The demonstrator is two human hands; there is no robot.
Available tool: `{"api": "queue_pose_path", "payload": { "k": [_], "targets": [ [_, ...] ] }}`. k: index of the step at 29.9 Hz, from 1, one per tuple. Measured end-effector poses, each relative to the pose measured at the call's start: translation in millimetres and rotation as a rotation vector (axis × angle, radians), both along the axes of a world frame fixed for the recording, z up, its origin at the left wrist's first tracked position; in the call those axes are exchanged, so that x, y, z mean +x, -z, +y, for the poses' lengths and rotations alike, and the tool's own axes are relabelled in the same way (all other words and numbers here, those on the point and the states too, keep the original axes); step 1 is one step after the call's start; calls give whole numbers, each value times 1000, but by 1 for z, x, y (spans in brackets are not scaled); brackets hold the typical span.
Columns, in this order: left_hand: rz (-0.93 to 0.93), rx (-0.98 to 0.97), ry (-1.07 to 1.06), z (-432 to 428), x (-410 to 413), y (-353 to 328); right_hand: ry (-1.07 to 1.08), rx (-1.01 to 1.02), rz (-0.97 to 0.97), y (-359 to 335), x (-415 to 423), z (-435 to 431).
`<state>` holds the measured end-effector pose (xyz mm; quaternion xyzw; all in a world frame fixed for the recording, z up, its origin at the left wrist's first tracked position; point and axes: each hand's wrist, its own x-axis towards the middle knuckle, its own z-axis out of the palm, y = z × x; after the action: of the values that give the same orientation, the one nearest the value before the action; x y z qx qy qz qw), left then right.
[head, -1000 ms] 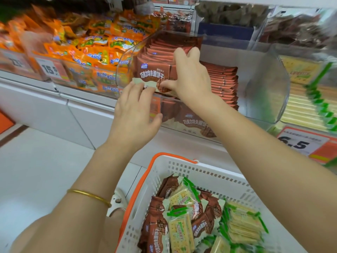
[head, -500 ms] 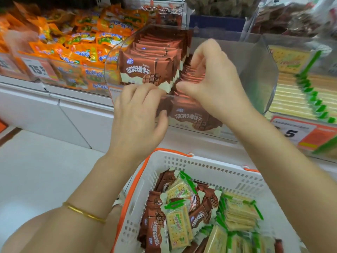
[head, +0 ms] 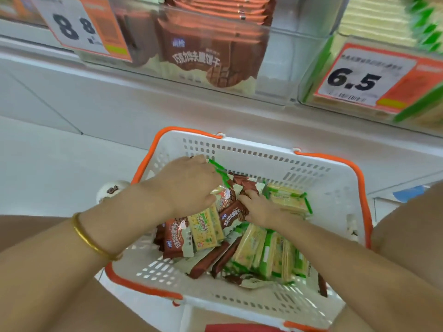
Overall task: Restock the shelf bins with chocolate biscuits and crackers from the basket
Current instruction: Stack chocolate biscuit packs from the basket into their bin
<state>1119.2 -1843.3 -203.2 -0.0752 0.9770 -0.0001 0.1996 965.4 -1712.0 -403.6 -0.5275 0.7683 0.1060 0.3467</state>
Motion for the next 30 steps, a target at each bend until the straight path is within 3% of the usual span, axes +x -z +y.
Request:
{"api": "queue_pose_path", "payload": {
  "k": [9,12,16,19,22,24,26,30],
  "targets": [
    [-85,-8,-59,-9,-5,11,221,-87,-115,4,4,-12],
    [-80,60,-111,-12,-6,8,176,-79,-165,-32,-8,-22],
    [-20,219,-213,-16,-9,-8,5,-118,-20,-124,-12,-43],
    [278,232,-321,-20,-11,-34,-74,-305,12,-205,1,-51],
    [893,187,-411,-26,-3,-69,-36,-590,-29,-278,18,-54],
    [1170,59,-394,-38,7,-88,51,-796,-90,-316,24,-56],
    [1283,-33,-466,-54,18,-98,142,-1000,-144,-342,27,-65],
    [1398,1,-716,-78,33,-104,331,-1360,-207,-365,31,-106]
  ]
}}
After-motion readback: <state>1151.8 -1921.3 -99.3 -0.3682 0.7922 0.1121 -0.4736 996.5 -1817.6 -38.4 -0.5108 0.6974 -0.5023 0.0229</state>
